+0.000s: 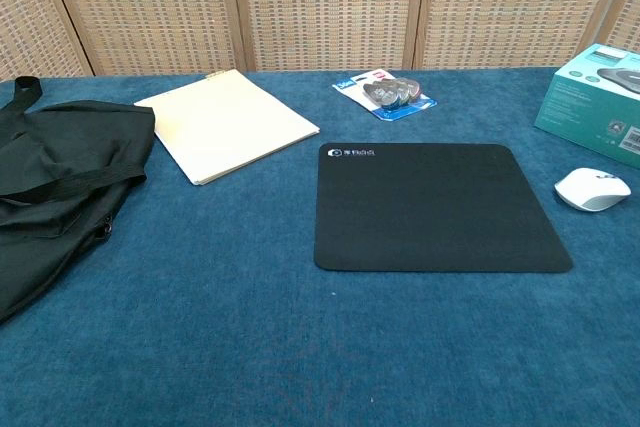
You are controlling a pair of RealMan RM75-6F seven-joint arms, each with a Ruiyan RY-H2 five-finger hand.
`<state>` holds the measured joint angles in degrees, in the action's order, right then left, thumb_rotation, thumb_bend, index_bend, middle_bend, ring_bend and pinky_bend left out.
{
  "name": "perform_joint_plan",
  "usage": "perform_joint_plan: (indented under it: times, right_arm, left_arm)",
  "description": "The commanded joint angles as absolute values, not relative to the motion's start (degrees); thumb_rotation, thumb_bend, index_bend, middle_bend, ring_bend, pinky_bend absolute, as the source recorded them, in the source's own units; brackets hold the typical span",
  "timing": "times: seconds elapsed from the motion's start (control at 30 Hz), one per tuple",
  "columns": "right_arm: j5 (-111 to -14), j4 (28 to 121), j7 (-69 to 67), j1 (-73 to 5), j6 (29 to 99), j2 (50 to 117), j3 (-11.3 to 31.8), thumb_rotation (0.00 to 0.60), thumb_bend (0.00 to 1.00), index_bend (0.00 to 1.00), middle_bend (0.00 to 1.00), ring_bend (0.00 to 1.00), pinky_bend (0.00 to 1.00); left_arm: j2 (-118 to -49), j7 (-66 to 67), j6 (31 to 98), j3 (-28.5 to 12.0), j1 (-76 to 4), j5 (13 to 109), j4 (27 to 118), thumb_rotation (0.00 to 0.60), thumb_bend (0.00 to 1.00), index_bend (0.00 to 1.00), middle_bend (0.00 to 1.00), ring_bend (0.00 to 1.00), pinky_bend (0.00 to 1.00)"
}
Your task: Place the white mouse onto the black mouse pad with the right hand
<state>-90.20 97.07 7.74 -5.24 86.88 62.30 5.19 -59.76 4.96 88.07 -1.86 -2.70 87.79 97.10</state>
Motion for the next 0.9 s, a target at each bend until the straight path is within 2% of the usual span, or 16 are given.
perform_joint_plan:
  times: [0.03,0.3,0.5,0.63,0.9]
  right_arm:
    - [-92.30,93.40,9.33,-9.70,82.95,63.84,6.88,0.600,0.00,0.03,0.00,0.00,0.00]
    - [-90.61,86.96,13.05,-19.43,71.17,67.57,9.71,0.600,0.00,0.05,0.00,0.00,0.00]
    - [-88.43,79.44,12.79,-27.48,58.93,72.22,9.68,0.600,0.00,0.11,0.06,0.00,0.00]
    - [-88.23,71.58,9.55,-31.66,53.29,75.85,8.96,0.600,0.00,0.13,0.08,0.00,0.00]
    - [-93.32,55.74,1.01,-38.03,49.30,82.97,5.03,0.600,0.00,0.16,0.10,0.00,0.01]
  left_arm:
    - [-60.10,5.49,86.93,-2.43,-3.40,86.64,96.85,0.600,0.00,0.00,0.00,0.00,0.00]
    - [-60.88,6.79,84.31,-4.00,-5.02,83.24,96.77,0.600,0.00,0.00,0.00,0.00,0.00]
    - [-61.61,6.61,83.22,-4.91,-5.84,81.45,95.68,0.600,0.00,0.00,0.00,0.00,0.00]
    - [-61.64,6.29,82.60,-5.30,-6.10,80.24,95.30,0.600,0.00,0.00,0.00,0.00,0.00]
    - [-61.97,6.85,81.10,-5.76,-6.90,78.37,94.87,0.600,0.00,0.00,0.00,0.00,0.00]
